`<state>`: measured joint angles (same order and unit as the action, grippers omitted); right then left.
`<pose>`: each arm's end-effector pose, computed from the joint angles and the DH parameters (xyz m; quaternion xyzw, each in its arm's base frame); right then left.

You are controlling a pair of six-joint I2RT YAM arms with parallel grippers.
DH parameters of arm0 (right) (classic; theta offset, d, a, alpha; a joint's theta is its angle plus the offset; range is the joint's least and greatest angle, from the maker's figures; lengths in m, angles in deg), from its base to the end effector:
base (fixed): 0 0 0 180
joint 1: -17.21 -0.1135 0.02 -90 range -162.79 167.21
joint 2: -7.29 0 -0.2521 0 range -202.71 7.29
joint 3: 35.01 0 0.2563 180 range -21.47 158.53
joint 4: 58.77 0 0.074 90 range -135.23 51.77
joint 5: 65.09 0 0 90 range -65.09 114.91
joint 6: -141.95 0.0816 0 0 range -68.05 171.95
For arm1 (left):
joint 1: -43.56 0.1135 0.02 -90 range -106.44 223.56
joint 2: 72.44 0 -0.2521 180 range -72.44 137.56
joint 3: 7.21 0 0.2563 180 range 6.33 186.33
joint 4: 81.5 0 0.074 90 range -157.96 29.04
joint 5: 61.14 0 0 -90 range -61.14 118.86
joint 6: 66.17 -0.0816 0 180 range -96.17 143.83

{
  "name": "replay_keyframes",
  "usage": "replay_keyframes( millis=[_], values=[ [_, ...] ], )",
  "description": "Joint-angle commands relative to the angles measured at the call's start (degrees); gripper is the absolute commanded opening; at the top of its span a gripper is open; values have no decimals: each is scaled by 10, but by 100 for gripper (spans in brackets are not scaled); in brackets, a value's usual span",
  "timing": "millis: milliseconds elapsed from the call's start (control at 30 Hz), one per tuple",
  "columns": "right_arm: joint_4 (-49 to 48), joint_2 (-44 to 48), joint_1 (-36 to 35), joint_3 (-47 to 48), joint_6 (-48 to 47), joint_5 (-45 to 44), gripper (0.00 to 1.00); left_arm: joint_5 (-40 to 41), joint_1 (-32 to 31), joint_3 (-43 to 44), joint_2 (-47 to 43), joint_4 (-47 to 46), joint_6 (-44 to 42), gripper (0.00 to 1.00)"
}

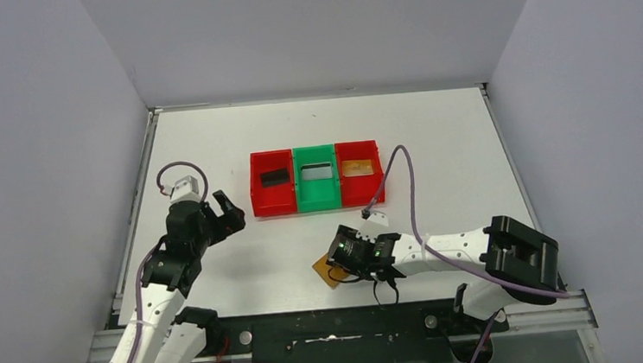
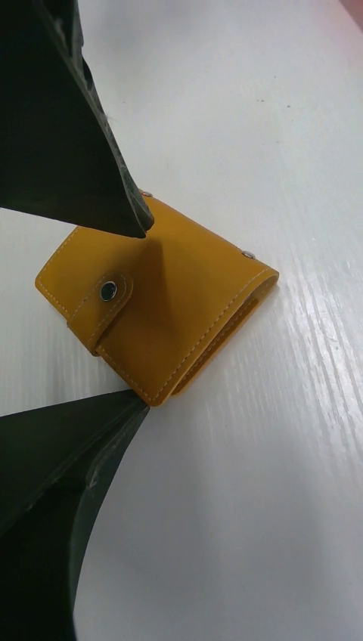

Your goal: Take the credit cards out of the card holder

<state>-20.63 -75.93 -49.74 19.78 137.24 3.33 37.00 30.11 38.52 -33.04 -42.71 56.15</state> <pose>0.1354 0.2415 0.1043 0.1908 0.9435 0.1497 0.2258 0.2074 -0.0377 0.2187 -0.1770 0.8569 -0.1294 0.4665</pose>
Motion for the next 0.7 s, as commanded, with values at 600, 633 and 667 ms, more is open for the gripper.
replay_keyframes(
  millis=[600, 633, 667],
  values=[
    [99, -78, 32, 187, -200, -62, 70, -119, -3, -15, 22, -82, -9, 66],
    [119, -86, 25, 195, -184, -63, 70, -117, -3, -15, 20, -81, -9, 66],
    [139, -97, 15, 203, -171, -69, 70, -113, -3, -15, 19, -80, -9, 66]
  ],
)
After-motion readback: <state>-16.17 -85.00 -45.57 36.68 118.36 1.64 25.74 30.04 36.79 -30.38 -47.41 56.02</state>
